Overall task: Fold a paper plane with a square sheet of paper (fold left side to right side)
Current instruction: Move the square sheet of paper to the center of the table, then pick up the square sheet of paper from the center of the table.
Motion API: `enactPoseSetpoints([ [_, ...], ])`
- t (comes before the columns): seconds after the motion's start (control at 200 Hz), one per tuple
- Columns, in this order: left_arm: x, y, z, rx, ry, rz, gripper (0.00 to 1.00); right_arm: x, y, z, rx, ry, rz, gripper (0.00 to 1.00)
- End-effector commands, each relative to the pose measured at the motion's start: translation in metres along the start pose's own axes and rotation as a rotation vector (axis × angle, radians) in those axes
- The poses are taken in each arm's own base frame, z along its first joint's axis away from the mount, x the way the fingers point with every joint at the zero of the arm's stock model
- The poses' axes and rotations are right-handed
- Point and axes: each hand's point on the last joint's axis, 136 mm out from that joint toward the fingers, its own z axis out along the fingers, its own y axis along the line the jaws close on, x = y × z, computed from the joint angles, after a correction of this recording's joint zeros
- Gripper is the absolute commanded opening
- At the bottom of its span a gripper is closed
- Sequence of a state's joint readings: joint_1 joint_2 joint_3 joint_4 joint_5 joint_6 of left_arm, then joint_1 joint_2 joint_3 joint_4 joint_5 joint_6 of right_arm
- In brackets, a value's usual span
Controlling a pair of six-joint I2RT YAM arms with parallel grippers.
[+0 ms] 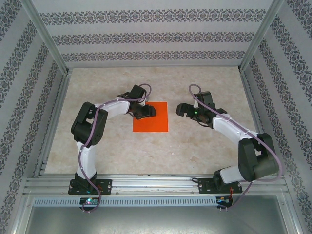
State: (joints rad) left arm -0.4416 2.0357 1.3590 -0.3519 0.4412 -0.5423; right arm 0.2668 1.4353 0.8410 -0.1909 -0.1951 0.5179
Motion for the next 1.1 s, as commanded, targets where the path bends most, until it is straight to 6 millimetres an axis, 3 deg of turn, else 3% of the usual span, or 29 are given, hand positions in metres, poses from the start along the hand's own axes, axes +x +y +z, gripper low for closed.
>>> enactPoseSetpoints([
  [0.0,0.033,0.01,0.009,-0.053,0.108,-0.064,0.52,-0.002,-0.001,-0.001,0.049,0.013,-0.036,0.99],
  [0.225,0.066,0.008,0.009,-0.053,0.145,-0.109,0.52,0.001,0.001,0.005,0.098,0.055,-0.086,0.98],
  [0.53,0.045,-0.02,-0.028,0.012,0.042,-0.081,0.58,0.001,0.034,0.038,0.148,0.138,-0.226,0.98],
  [0.675,0.047,-0.009,-0.039,-0.015,0.017,-0.093,0.56,0.007,0.052,0.061,0.151,0.186,-0.277,0.98],
  [0.834,0.064,0.01,-0.037,-0.052,0.046,-0.119,0.48,0.014,0.068,0.082,0.172,0.236,-0.342,0.98],
  [1.094,0.086,0.032,-0.032,-0.117,0.084,-0.137,0.41,0.023,0.077,0.108,0.184,0.286,-0.376,0.98],
])
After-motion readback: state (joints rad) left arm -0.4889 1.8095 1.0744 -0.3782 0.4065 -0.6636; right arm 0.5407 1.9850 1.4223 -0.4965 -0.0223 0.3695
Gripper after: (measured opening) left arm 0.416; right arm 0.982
